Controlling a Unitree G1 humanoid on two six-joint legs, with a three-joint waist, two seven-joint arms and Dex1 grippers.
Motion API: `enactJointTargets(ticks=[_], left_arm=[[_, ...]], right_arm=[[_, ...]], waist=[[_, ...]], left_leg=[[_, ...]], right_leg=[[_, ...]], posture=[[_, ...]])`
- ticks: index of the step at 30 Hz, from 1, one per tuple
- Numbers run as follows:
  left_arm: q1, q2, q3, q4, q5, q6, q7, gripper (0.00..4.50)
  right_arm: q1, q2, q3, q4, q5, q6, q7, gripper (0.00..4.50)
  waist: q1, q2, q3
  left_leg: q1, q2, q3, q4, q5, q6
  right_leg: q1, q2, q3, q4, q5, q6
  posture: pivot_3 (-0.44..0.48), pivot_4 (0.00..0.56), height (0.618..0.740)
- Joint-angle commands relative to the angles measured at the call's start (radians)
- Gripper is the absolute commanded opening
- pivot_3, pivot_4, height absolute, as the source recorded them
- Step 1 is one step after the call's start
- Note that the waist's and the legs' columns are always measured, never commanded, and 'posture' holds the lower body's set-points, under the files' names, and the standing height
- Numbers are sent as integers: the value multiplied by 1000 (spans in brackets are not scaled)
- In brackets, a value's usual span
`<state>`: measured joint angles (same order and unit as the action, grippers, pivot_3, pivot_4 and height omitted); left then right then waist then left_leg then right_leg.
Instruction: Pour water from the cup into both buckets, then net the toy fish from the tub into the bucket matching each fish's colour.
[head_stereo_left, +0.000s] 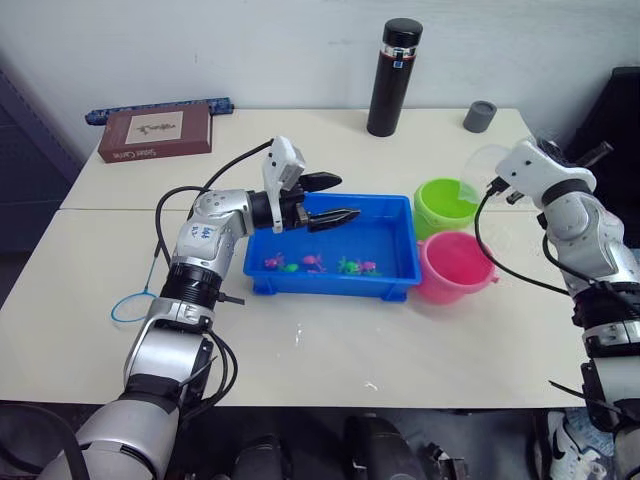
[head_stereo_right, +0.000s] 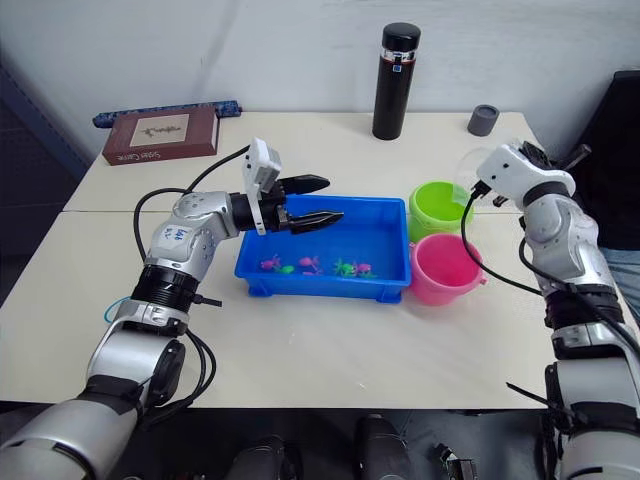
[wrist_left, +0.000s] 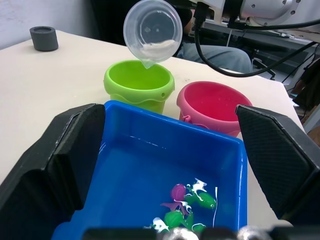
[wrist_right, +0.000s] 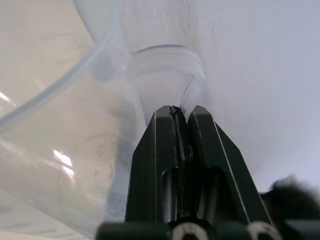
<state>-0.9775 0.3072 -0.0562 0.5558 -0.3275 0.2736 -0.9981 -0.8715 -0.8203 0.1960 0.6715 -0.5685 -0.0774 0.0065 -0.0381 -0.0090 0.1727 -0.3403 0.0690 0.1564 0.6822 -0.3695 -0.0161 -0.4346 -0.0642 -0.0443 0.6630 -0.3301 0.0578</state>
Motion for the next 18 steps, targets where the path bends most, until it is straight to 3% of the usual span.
enactJointTargets(ticks=[1,9,18], left_arm=[[-13,3,20,-32,-2,-9,-3,4500],[-10,1,23,-36,-3,-8,-1,4500],[-5,-7,24,-43,-8,-5,-7,4500]], right_arm=[[-45,-40,38,9,-87,-68,-65,18],[-78,-83,136,11,-260,-147,-170,18],[-56,-92,144,-42,-329,-170,-198,18]], waist=[[-2,0,0],[-12,0,0],[-19,0,0]], left_leg=[[0,0,0,0,0,0],[-6,-1,3,1,0,0],[-8,-1,2,2,1,0]], right_leg=[[0,0,0,0,0,0],[-9,1,2,6,0,0],[-10,1,1,6,0,0]], posture=[[0,150,740],[0,150,740],[0,150,740]])
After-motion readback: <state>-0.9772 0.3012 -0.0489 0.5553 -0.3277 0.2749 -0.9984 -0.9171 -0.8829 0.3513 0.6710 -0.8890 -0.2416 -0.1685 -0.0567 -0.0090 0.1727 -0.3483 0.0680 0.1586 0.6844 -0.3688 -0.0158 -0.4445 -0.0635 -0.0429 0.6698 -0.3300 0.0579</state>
